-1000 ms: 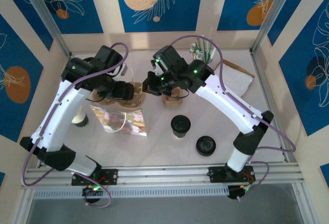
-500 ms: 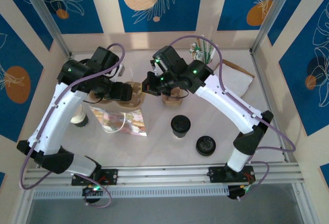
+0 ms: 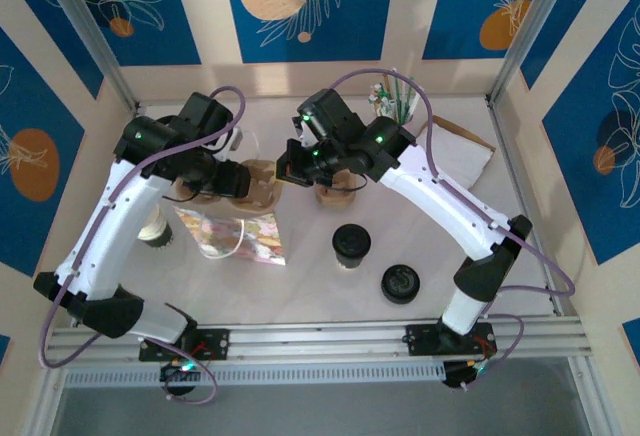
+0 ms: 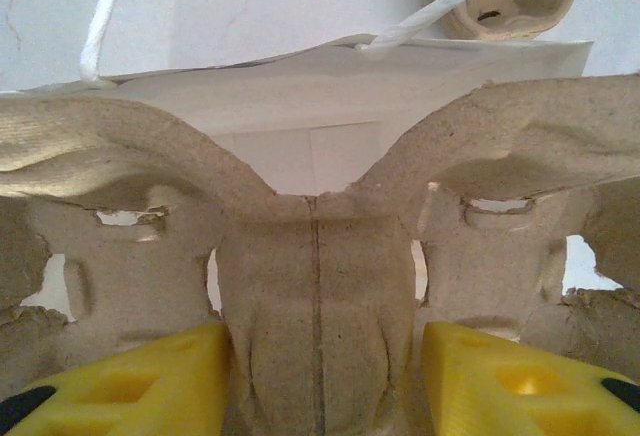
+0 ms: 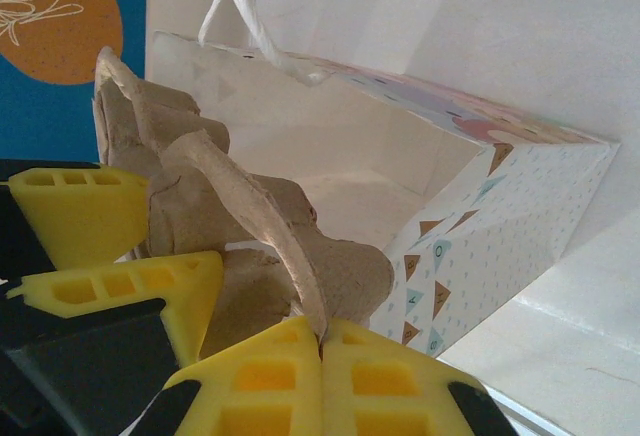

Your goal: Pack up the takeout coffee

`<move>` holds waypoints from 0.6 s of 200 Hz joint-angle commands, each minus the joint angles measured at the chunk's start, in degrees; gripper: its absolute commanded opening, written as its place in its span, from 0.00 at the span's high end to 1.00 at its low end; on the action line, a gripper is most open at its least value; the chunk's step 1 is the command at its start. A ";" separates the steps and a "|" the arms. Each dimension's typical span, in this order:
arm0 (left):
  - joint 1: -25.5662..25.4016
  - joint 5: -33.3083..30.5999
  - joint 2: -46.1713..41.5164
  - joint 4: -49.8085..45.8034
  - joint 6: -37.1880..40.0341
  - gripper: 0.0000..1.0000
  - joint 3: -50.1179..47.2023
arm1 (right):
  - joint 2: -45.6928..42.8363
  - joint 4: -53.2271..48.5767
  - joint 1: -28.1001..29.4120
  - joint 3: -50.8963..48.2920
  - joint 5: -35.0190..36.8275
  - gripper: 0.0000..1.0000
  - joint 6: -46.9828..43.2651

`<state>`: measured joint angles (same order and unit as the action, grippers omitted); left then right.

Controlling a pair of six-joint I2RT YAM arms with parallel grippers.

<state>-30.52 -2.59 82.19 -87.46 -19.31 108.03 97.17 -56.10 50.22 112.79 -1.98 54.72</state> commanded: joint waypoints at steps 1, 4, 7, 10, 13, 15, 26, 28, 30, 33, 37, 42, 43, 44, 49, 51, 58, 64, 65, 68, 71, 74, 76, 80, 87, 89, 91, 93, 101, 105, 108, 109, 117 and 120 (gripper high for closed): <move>0.37 0.83 -0.02 0.10 1.03 0.49 -0.30 | -1.19 1.91 -0.02 -0.56 -2.13 1.00 0.91; 0.30 0.83 -0.08 0.17 1.03 0.49 -0.28 | -1.19 1.95 -0.02 -0.56 -2.15 1.00 0.89; 0.32 0.71 -0.06 0.14 1.03 0.50 -0.32 | -1.19 1.95 -0.03 -0.56 -2.15 1.00 0.88; 0.32 0.73 -0.09 0.10 1.12 0.50 -0.18 | -1.19 1.93 0.04 -0.58 -2.15 1.00 0.83; 0.29 0.67 -0.10 0.10 1.15 0.50 -0.19 | -1.20 1.95 -0.02 -0.60 -2.15 1.00 0.86; 0.33 0.61 -0.10 0.10 1.13 0.50 -0.19 | -1.19 2.00 -0.01 -0.57 -2.13 1.00 0.84; 0.32 0.33 -0.16 0.06 1.12 0.50 -0.10 | -1.19 2.01 -0.03 -0.56 -2.28 1.00 0.81; 0.30 0.31 -0.16 0.02 1.12 0.50 -0.10 | -1.19 2.03 -0.03 -0.56 -2.25 1.00 0.78; 0.29 0.24 -0.18 0.03 1.12 0.50 -0.10 | -1.19 2.04 -0.05 -0.56 -2.35 1.00 0.82; 0.29 0.18 -0.19 0.03 1.18 0.50 -0.10 | -1.18 1.98 -0.03 -0.56 -2.38 1.00 0.77; 0.33 0.07 -0.17 0.03 1.12 0.50 -0.10 | -1.11 1.93 -0.03 -0.49 -2.34 1.00 0.75; 0.31 -0.02 -0.27 0.02 1.12 0.50 -0.10 | -1.03 1.95 -0.03 -0.41 -2.41 1.00 0.72; 0.30 -0.04 -0.28 0.02 1.12 0.50 -0.10 | -0.98 1.95 -0.03 -0.40 -2.46 1.00 0.73; 0.30 -0.08 -0.23 0.06 1.16 0.50 -0.10 | -0.95 1.96 -0.03 -0.35 -2.48 1.00 0.73; 0.33 -0.18 -0.23 0.02 1.12 0.50 -0.05 | -0.86 1.91 -0.05 -0.38 -2.50 1.00 0.74; 0.32 -0.21 -0.27 0.01 1.12 0.50 -0.09 | -0.84 1.88 -0.04 -0.38 -2.57 1.00 0.67; 0.36 -0.31 -0.37 -0.02 1.12 0.51 -0.10 | -0.77 1.87 0.01 -0.36 -2.60 1.00 0.74; 0.33 -0.44 -0.37 -0.02 1.12 0.51 -0.10 | -0.75 1.95 0.02 -0.29 -2.70 1.00 0.74; 0.36 -0.46 -0.37 -0.05 1.12 0.51 -0.10 | -0.70 1.95 0.04 -0.29 -2.74 1.00 0.70; 0.30 -0.48 -0.37 -0.03 1.12 0.51 -0.10 | -0.71 1.95 0.05 -0.29 -2.69 1.00 0.73; 0.36 -0.56 -0.41 -0.06 1.12 0.51 -0.10 | -0.59 1.96 0.06 -0.25 -2.70 1.00 0.74; 0.30 -0.57 -0.39 -0.07 1.12 0.51 -0.10 | -0.58 1.96 0.06 -0.27 -2.73 1.00 0.69; 0.29 -0.57 -0.40 -0.08 1.10 0.51 -0.10 | -0.57 1.96 0.06 -0.29 -2.76 1.00 0.68; 0.33 -0.64 -0.41 -0.08 1.06 0.51 -0.10 | -0.57 1.96 0.06 -0.29 -2.78 1.00 0.73; 0.29 -0.66 -0.43 -0.06 1.10 0.51 -0.07 | -0.55 2.02 0.05 -0.20 -2.85 1.00 0.71; 0.31 -0.73 -0.45 -0.05 1.05 0.51 -0.02 | -0.55 1.99 0.06 -0.20 -2.86 1.00 0.73; 0.29 -0.74 -0.45 -0.01 0.99 0.51 -0.08 | -0.54 2.03 0.06 -0.20 -2.86 1.00 0.69; 0.29 -0.75 -0.45 0.01 1.02 0.51 -0.03 | -0.50 2.00 0.10 -0.20 -2.86 1.00 0.73; 0.31 -0.90 -0.49 -0.07 1.05 0.53 -0.01 | -0.44 2.04 0.02 -0.20 -2.91 1.00 0.70; 0.30 -0.99 -0.50 -0.08 1.04 0.53 0.03 | -0.45 1.95 0.05 -0.16 -2.86 1.00 0.69; 0.29 -1.01 -0.48 -0.08 1.03 0.53 0.07 | -0.41 2.00 0.06 -0.20 -2.88 1.00 0.73; 0.29 -1.01 -0.51 -0.08 1.03 0.53 0.07 | -0.41 1.98 0.06 -0.20 -2.87 1.00 0.74; 0.29 -1.23 -0.62 -0.08 1.03 0.53 0.08 | -0.44 1.95 0.06 -0.20 -2.87 0.99 0.74; 0.29 -1.27 -0.61 -0.07 1.03 0.53 0.08 | -0.41 1.96 0.06 -0.20 -2.86 0.97 0.74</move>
<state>-30.50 -3.49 82.19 -87.46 -18.92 108.03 97.17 -55.68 50.22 112.79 -2.44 54.72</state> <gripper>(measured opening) 0.468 0.056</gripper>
